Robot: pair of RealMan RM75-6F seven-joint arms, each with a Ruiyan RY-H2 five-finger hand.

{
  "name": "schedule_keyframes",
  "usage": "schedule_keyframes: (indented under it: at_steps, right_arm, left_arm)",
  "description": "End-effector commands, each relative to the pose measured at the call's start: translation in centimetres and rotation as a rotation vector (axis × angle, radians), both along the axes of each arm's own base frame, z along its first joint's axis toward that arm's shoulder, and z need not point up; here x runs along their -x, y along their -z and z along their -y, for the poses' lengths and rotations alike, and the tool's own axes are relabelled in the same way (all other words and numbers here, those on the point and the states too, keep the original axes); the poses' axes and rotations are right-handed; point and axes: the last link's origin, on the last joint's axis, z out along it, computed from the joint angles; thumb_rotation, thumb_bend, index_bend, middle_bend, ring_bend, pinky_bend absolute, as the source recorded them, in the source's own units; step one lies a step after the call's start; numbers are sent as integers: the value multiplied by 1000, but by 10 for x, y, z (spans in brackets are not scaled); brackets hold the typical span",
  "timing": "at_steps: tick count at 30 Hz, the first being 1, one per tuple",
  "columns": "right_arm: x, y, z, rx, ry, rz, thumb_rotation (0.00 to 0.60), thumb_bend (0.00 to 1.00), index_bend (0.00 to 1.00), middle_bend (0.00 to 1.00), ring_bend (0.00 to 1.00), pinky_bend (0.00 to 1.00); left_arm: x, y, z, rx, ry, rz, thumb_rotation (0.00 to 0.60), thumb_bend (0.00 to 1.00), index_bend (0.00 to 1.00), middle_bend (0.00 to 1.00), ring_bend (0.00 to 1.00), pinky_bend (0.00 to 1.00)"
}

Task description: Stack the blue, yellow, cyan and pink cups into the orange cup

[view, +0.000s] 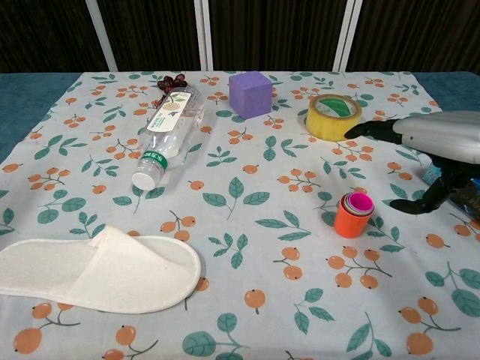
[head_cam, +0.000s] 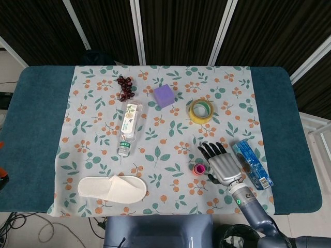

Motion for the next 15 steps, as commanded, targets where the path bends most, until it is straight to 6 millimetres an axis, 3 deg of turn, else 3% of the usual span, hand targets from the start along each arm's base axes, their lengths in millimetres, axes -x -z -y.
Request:
schedule_keyframes:
  at_steps: [1, 5, 9, 15]
  right_arm:
    - [2, -26, -5, 129, -27, 44, 600, 397, 0, 0, 0, 46]
    - [15, -62, -22, 282, -57, 73, 600, 397, 0, 0, 0, 46]
    - [40, -93, -52, 412, -56, 75, 600, 396, 0, 0, 0, 46]
    - [78, -98, -93, 494, 15, 61, 600, 397, 0, 0, 0, 46]
  left_arm:
    - [0, 0, 0, 0, 0, 0, 600, 814, 164, 29, 18, 76]
    - [-1, 1, 0, 2, 3, -3, 600, 814, 164, 29, 18, 76]
    - [-1, 1, 0, 2, 5, -2, 600, 814, 163, 29, 18, 76]
    - [-4, 2, 0, 3, 14, -1, 600, 814, 163, 29, 18, 76]
